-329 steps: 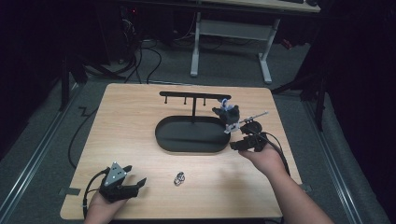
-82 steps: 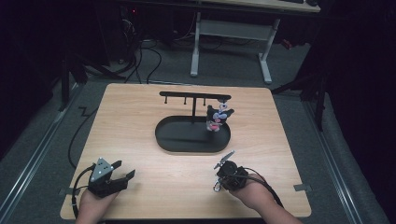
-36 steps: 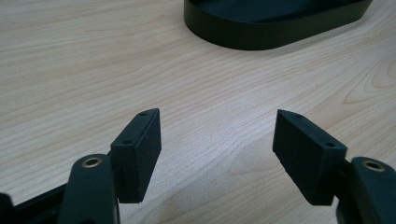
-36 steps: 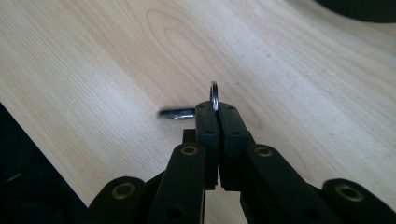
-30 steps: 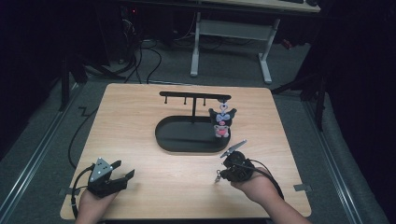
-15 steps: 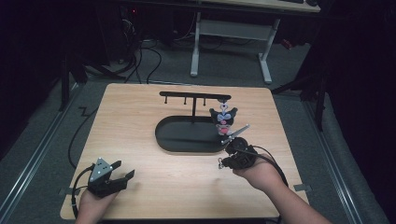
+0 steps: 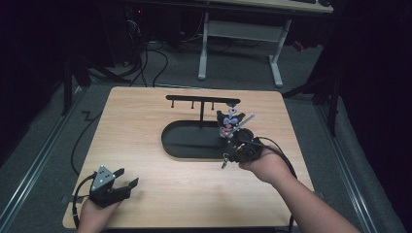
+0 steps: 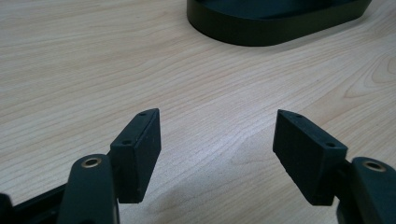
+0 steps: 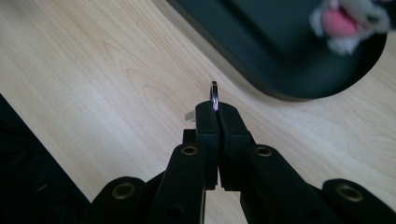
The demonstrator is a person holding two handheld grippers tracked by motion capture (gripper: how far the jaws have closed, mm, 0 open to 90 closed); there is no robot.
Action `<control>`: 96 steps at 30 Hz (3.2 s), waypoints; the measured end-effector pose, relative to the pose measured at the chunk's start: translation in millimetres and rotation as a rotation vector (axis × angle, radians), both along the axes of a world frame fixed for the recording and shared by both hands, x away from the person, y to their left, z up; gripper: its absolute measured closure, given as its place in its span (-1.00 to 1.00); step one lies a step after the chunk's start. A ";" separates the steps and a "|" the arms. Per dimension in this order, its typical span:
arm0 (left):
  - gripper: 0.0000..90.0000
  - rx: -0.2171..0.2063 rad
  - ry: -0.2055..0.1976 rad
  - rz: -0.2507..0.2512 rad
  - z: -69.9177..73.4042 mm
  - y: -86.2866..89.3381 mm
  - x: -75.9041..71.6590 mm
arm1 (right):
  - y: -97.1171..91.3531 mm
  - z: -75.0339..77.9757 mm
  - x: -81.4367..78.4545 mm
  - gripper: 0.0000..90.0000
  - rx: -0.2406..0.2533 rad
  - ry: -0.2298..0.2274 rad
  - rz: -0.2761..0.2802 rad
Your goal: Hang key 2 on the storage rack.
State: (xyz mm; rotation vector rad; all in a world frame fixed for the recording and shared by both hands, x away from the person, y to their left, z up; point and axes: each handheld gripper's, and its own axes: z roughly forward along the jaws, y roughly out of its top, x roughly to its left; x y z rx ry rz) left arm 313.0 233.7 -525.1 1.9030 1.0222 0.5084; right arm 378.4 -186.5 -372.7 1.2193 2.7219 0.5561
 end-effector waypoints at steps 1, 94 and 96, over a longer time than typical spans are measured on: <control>-0.27 -0.003 -0.003 0.003 0.3 0.0 -0.2 | 1.1 1.6 3.2 0.99 0.000 -0.001 0.011; -0.27 0.012 0.001 -0.043 -0.9 -6.1 2.5 | 15.0 51.6 108.0 0.51 0.086 -0.129 -0.159; -0.27 0.016 0.000 -0.049 -1.0 -7.2 2.2 | 12.5 45.8 92.8 0.43 0.103 -0.151 -0.141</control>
